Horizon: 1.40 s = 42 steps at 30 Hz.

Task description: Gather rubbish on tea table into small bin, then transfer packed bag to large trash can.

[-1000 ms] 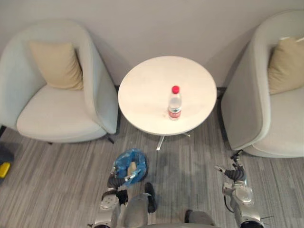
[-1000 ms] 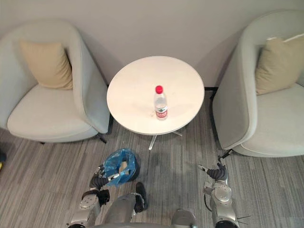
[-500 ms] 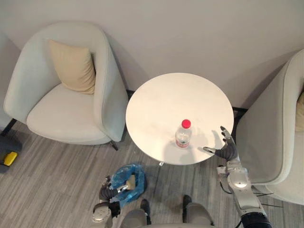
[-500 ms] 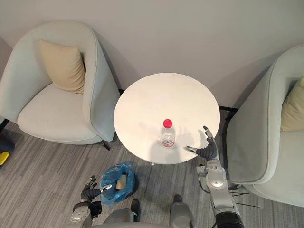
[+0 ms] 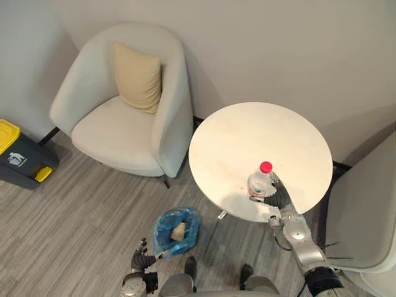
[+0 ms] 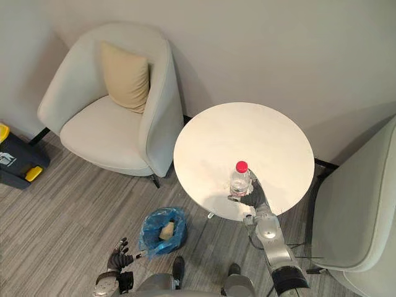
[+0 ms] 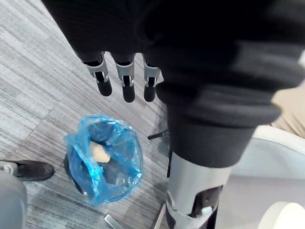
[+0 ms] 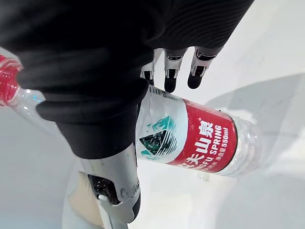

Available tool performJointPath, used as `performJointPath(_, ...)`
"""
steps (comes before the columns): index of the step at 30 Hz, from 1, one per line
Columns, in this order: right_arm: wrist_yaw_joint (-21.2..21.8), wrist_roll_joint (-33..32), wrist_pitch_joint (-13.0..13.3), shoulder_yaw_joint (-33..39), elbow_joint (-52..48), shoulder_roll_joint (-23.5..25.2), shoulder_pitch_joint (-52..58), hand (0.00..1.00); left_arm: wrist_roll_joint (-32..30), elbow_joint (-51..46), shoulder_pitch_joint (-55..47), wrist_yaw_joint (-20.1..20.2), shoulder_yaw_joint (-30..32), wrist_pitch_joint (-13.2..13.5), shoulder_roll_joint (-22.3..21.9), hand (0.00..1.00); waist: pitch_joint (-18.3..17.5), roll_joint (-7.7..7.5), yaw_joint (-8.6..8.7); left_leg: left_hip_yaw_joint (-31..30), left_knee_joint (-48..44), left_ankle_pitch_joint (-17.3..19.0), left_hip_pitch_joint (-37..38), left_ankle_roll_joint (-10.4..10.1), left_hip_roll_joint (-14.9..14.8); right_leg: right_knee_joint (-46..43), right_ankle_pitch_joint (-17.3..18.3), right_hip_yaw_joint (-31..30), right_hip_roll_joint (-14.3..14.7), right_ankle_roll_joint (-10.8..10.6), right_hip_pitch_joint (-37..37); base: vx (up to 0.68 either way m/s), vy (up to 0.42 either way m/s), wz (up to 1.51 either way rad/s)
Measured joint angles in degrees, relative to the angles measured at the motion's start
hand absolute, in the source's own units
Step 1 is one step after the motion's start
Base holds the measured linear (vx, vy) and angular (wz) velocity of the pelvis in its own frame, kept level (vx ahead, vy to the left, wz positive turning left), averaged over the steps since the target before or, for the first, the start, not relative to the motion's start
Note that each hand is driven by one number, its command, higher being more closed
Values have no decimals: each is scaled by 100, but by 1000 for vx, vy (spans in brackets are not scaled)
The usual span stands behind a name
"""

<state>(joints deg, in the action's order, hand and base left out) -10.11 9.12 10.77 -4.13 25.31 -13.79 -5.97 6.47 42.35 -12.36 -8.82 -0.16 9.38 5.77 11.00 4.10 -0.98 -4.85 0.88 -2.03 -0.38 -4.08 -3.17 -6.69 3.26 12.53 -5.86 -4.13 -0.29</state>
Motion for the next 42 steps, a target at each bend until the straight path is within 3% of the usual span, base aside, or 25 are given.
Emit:
performJointPath(3,-375,-1,-21,206,427,50,-597,0,9,-4,-92,2,-58,2,-6,0,61,119,-55,-59,106,-71,-56,18,24,109,-39,46,-14,-54,-26,-95,24,9)
performJointPath(4,-538,-20,-40,309,619,55,-901,100,15,-8,-108,0,-72,7,-6,0,84,180,-95,-60,113,-71,-148,20,34,115,-51,36,-23,-47,-125,-55,22,-1)
performJointPath(6,-727,-173,-57,392,843,28,-1298,100,31,-16,-112,0,-87,9,-5,0,126,242,-165,-77,105,-113,-311,28,43,119,-101,43,-26,-40,-262,-37,14,3)
performJointPath(11,-736,-705,-133,353,1457,-179,-2219,100,177,-66,-89,2,-214,63,-32,0,241,322,-341,-172,106,-247,-535,47,53,106,-167,138,-32,-24,-443,37,-14,11)
performJointPath(18,-741,-979,-137,312,1369,-285,-2496,100,199,-254,-45,-2,-216,116,-121,0,414,350,-323,-277,102,-249,-611,48,114,144,-161,188,-72,-21,-456,53,-7,6)
performJointPath(23,-719,-811,-74,152,-385,-266,-1457,100,191,-330,31,-9,-195,117,-120,0,424,332,-295,-456,47,-249,-506,48,200,186,-132,366,-137,-45,-193,13,8,20)
performJointPath(29,-619,-386,77,78,-1676,-78,-429,100,183,-354,30,-12,-203,109,-207,0,429,236,-282,-896,-17,-307,-570,87,337,-362,376,991,-391,-101,-94,-50,1,61)
performJointPath(31,-621,-349,147,34,-1822,71,-247,100,183,-355,9,-9,-210,98,-272,0,417,167,-286,-20,-168,22,-720,716,277,-592,570,1258,-527,-125,-76,-95,18,75)
performJointPath(33,-607,-148,204,-208,-2041,156,-31,100,181,-346,2,-6,-273,98,-323,0,353,5,-221,1631,-378,375,-703,1220,25,-541,535,1579,-836,-210,94,70,55,85)
performJointPath(34,-601,-97,233,-265,-2078,158,0,100,181,-345,1,-7,-299,100,-330,0,337,36,-192,2006,-550,322,-744,1209,-104,-578,562,1659,-852,-246,135,155,103,87)
performJointPath(35,-576,21,238,-344,-2156,203,98,100,166,-303,-18,-7,-367,101,-321,0,279,144,-118,2370,-835,30,-781,742,-327,-701,688,1817,-828,-343,256,135,60,65)
performJointPath(38,-437,86,240,-445,-2226,375,347,100,53,-202,46,-1,-480,114,-238,0,210,-34,-138,2221,-974,243,-783,366,-192,-665,701,1871,-958,-365,428,140,57,37)
performJointPath(39,-359,153,237,-551,-2224,438,380,100,32,-188,69,-2,-486,111,-186,0,216,-120,-142,2222,-1103,378,-804,399,-162,-693,695,1870,-1042,-383,465,144,82,15)
performJointPath(42,-215,275,236,-726,-2180,427,389,100,-65,-187,84,2,-598,107,-107,0,240,-155,-130,2138,-1614,806,-865,458,-117,-1262,706,1754,-1280,-396,388,144,138,8)
